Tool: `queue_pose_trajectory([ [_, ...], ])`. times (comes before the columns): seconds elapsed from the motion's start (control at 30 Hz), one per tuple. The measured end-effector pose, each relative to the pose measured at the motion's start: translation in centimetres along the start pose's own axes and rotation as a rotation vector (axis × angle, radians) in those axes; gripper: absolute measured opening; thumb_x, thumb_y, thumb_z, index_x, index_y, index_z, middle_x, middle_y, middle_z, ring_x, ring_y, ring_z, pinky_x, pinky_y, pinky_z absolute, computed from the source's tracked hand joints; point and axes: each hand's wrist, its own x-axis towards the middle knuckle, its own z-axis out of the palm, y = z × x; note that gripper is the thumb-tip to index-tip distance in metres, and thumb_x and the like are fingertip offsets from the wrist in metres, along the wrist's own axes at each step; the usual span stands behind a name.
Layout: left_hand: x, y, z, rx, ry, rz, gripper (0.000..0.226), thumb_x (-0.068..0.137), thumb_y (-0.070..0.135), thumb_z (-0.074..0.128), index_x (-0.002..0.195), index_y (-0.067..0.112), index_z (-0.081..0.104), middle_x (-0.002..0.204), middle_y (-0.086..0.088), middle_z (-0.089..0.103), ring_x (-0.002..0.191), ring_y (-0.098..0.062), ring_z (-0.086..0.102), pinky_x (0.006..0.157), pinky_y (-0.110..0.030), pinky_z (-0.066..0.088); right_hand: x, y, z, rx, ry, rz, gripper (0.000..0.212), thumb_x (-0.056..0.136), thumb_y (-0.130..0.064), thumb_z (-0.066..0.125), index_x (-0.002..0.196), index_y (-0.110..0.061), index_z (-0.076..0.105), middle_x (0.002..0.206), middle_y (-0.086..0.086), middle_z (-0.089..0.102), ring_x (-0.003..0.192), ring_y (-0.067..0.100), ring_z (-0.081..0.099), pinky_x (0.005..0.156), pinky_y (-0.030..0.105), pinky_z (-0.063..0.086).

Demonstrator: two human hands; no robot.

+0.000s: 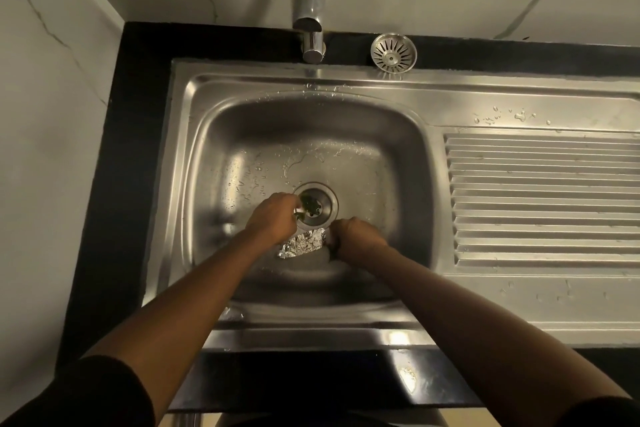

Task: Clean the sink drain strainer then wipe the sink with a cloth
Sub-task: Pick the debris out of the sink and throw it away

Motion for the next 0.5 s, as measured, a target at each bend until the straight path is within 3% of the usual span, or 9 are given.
queue_pose_trajectory([
  [0.07, -0.8, 0.4, -0.5, -0.07, -0.004, -0.005, 0.033, 0.094, 0.005, 0.068, 0.125, 0.015, 0.076, 0.128, -0.012, 0.074, 0.114, -0.029, 0.07, 0.096, -0.039, 0.057, -0.5, 0.2, -1.0, 0.079, 0.021, 0.023, 0.035, 0.082, -0.031, 0.083, 0.112, -0.021, 0.068, 0.114, 0.008, 0.073, 0.101, 0.031, 0.07, 0.074, 0.029, 0.047],
  [0.13, -1.8, 0.7, -0.9, -0.133, -0.004, -0.009, 0.029, 0.093, 0.003, 0.068, 0.116, 0.016, 0.081, 0.121, -0.011, 0.078, 0.105, -0.027, 0.074, 0.087, -0.032, 0.055, -1.1, 0.3, -2.2, 0.177, 0.053, 0.033, 0.032, 0.083, -0.024, 0.08, 0.114, -0.02, 0.071, 0.112, 0.007, 0.075, 0.097, 0.027, 0.07, 0.072, 0.024, 0.046],
  [0.27, -4.1, 1.5, -2.1, -0.296, 0.072, -0.038, 0.026, 0.092, 0.003, 0.069, 0.107, 0.018, 0.084, 0.11, -0.009, 0.081, 0.081, -0.014, 0.07, 0.072, -0.021, 0.05, -3.3, 0.4, -4.4, 0.308, 0.15, 0.02, 0.013, 0.082, -0.016, 0.08, 0.095, -0.017, 0.08, 0.093, 0.005, 0.078, 0.084, 0.021, 0.068, 0.056, 0.021, 0.041],
  [0.4, -7.0, 2.5, -3.4, -0.527, 0.142, -0.057, 0.02, 0.09, 0.001, 0.076, 0.103, 0.014, 0.085, 0.092, -0.004, 0.081, 0.072, -0.015, 0.078, 0.083, -0.036, 0.065, -5.9, -0.2, -5.4, 0.651, 0.194, 0.023, 0.015, 0.086, -0.002, 0.075, 0.098, -0.007, 0.081, 0.086, 0.013, 0.079, 0.08, 0.028, 0.076, 0.071, 0.037, 0.064],
  [0.5, -9.5, 3.2, -4.3, -0.734, 0.191, -0.094, 0.017, 0.088, -0.002, 0.079, 0.101, 0.008, 0.084, 0.086, -0.007, 0.082, 0.073, -0.022, 0.081, 0.08, -0.038, 0.067, -8.4, -0.7, -5.4, 0.907, 0.17, -0.004, 0.016, 0.089, 0.004, 0.074, 0.104, 0.001, 0.079, 0.09, 0.021, 0.079, 0.078, 0.024, 0.075, 0.069, 0.03, 0.064],
])
